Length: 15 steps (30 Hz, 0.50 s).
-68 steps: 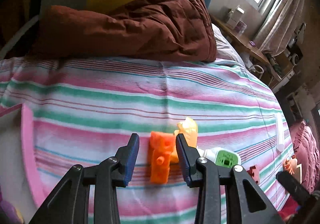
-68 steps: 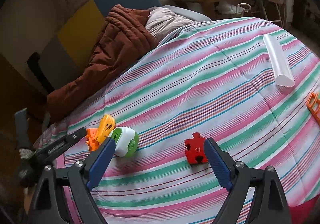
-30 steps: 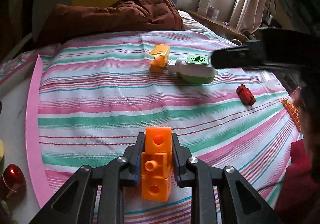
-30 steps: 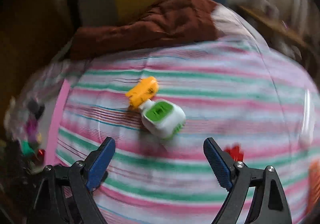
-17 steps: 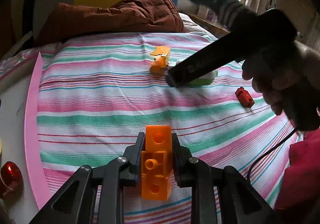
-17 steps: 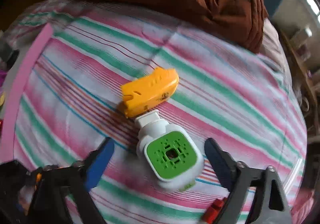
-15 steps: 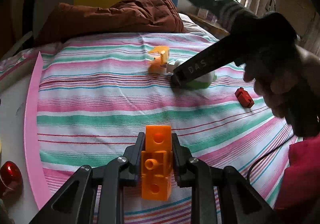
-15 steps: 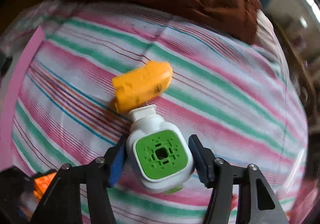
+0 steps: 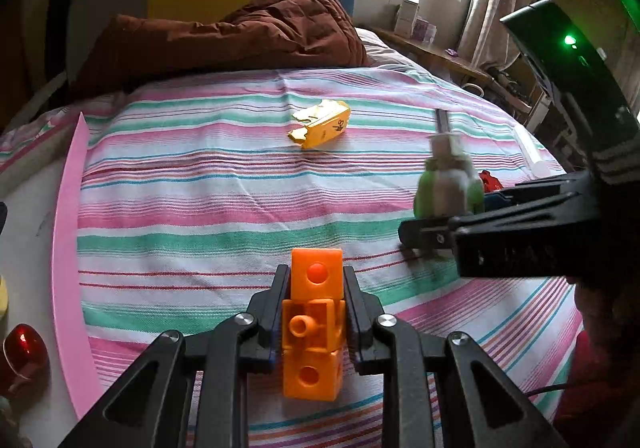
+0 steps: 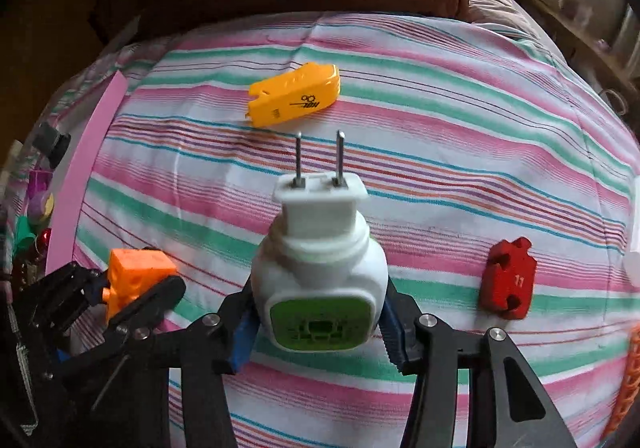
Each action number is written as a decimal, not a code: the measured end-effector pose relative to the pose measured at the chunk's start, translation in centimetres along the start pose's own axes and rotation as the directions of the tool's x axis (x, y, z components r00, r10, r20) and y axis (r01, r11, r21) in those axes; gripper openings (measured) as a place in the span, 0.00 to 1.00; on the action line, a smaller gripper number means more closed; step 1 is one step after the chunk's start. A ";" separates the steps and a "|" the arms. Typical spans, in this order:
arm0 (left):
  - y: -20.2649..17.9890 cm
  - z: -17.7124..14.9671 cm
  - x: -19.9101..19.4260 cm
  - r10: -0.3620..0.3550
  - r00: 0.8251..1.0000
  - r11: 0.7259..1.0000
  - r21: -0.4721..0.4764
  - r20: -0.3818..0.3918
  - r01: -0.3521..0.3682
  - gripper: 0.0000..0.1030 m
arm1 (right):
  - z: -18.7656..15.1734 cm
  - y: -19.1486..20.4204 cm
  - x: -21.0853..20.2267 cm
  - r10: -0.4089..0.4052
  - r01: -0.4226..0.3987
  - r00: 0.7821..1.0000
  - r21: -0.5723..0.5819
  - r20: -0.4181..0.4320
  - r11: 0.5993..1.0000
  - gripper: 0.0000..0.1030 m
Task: Organize rigid objects
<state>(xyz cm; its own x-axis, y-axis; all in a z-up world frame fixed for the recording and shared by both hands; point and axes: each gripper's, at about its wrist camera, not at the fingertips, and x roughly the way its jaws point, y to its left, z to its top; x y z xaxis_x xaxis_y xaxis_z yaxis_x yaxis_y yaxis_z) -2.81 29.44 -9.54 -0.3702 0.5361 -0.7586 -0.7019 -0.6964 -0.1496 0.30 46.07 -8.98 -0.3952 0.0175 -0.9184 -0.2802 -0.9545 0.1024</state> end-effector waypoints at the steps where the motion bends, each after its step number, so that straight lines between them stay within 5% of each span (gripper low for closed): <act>1: 0.0 0.0 0.1 0.001 1.000 1.000 0.001 0.001 -0.001 0.23 | 0.1 0.0 0.1 0.005 -0.005 1.000 0.007 -0.001 1.000 0.52; 15: 0.0 -0.2 -0.2 0.000 1.000 1.000 0.000 0.006 0.000 0.23 | 1.0 0.7 -0.4 0.079 -0.080 0.997 0.061 0.021 0.995 0.72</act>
<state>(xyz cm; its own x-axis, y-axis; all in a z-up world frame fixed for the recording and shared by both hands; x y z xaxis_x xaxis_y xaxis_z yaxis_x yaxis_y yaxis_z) -2.62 29.20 -9.55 -0.3737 0.5393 -0.7547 -0.7022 -0.6961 -0.1498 -0.65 45.67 -8.13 -0.4342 -0.0519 -0.8993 -0.3008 -0.9327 0.1991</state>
